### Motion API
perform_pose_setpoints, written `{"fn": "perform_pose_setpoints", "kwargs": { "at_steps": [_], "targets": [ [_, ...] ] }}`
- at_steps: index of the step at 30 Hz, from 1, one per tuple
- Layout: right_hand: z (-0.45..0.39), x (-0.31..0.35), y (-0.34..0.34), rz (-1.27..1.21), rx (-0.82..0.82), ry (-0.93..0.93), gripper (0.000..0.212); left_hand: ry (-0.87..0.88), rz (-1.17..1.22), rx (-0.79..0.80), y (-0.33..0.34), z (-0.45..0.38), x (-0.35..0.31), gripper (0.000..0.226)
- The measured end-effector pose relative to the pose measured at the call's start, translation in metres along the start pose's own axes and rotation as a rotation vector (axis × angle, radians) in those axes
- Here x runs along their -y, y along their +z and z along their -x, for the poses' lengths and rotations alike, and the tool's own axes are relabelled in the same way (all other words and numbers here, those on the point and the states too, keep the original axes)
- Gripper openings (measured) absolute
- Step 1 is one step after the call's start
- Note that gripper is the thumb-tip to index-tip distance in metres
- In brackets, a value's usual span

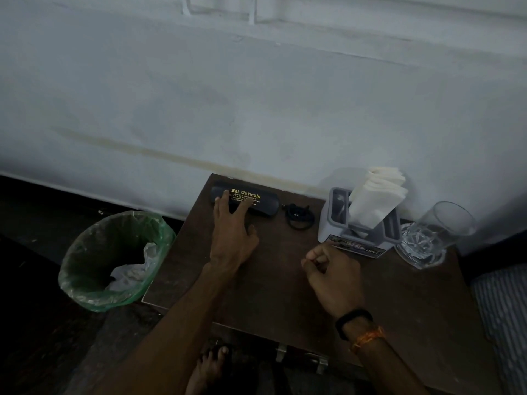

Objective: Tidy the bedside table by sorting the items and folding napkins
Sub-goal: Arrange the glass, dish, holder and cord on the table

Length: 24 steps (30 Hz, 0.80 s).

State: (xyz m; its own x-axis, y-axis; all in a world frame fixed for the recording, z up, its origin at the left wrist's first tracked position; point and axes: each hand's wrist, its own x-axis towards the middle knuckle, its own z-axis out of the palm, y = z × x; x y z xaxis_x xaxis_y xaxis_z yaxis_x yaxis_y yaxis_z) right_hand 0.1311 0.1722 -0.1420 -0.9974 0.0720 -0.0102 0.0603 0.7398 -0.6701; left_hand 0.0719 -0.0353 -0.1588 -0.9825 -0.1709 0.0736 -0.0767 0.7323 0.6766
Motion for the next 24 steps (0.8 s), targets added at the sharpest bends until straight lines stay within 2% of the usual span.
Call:
{"fn": "perform_pose_setpoints", "kwargs": {
  "at_steps": [18, 24],
  "targets": [
    [0.000, 0.000, 0.001, 0.021, -0.024, -0.030, 0.014, -0.016, -0.022, 0.032, -0.004, 0.001, -0.001, 0.068],
    [0.002, 0.003, -0.003, 0.058, -0.040, -0.035, 0.015, 0.026, -0.109, 0.018, -0.009, 0.008, -0.009, 0.073]
  ]
}}
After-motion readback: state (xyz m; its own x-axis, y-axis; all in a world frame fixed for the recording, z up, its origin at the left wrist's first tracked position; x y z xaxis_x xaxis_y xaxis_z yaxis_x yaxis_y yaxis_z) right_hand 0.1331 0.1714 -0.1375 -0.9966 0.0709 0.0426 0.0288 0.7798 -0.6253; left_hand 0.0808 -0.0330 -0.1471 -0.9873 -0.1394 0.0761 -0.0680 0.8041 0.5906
